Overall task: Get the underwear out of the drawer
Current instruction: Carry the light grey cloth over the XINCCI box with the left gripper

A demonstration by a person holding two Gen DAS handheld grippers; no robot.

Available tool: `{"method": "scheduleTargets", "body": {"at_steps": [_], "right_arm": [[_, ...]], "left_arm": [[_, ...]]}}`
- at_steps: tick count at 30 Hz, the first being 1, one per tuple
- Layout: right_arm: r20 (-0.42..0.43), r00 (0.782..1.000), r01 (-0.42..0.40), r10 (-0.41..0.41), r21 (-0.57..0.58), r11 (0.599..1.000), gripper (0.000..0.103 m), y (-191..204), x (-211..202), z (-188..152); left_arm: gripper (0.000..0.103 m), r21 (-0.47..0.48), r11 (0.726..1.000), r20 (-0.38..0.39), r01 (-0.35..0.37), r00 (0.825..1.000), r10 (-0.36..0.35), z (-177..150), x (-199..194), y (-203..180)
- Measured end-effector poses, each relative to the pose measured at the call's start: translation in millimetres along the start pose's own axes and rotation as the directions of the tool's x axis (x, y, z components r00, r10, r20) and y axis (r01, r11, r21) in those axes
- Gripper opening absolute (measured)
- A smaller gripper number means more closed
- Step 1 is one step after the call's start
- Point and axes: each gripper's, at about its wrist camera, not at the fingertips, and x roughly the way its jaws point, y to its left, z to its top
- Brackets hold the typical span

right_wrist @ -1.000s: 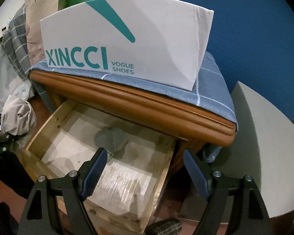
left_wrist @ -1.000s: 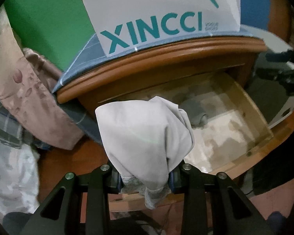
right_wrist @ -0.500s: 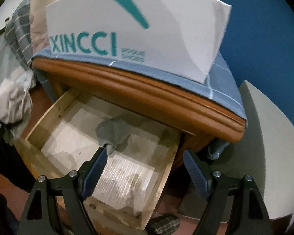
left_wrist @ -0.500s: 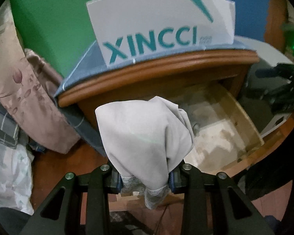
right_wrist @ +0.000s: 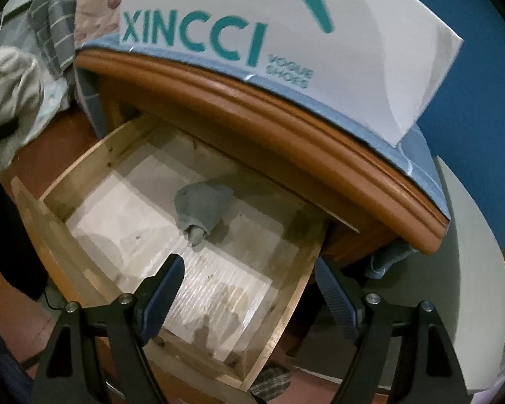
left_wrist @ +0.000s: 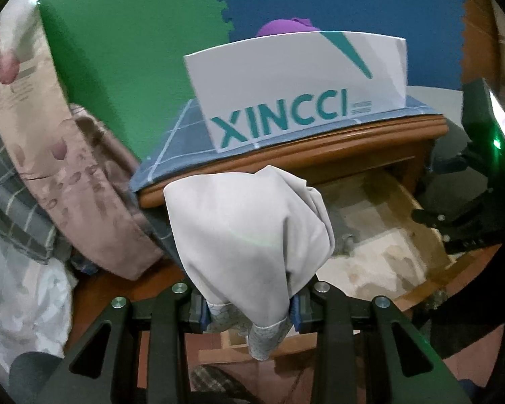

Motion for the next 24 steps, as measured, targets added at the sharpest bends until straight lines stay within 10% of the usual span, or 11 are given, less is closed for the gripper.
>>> {"method": "scheduleTargets", "body": {"at_steps": [16,24], "right_arm": [[-0.019,0.999,0.025,-0.028,-0.113,0.993,0.082,21.8,5.3,-1.5],[-0.026,0.999,0.021,-0.025,-0.123,0.992,0.082,25.8,7.6,-1.2]], "left_arm": [[0.031,-0.089,0.995,-0.049,-0.055,0.997,0.051,-6.5,9.4,24.5],[0.032,-0.089,0.991,0.038,-0.100,0.994,0.104,41.1,-0.4,41.6]]}}
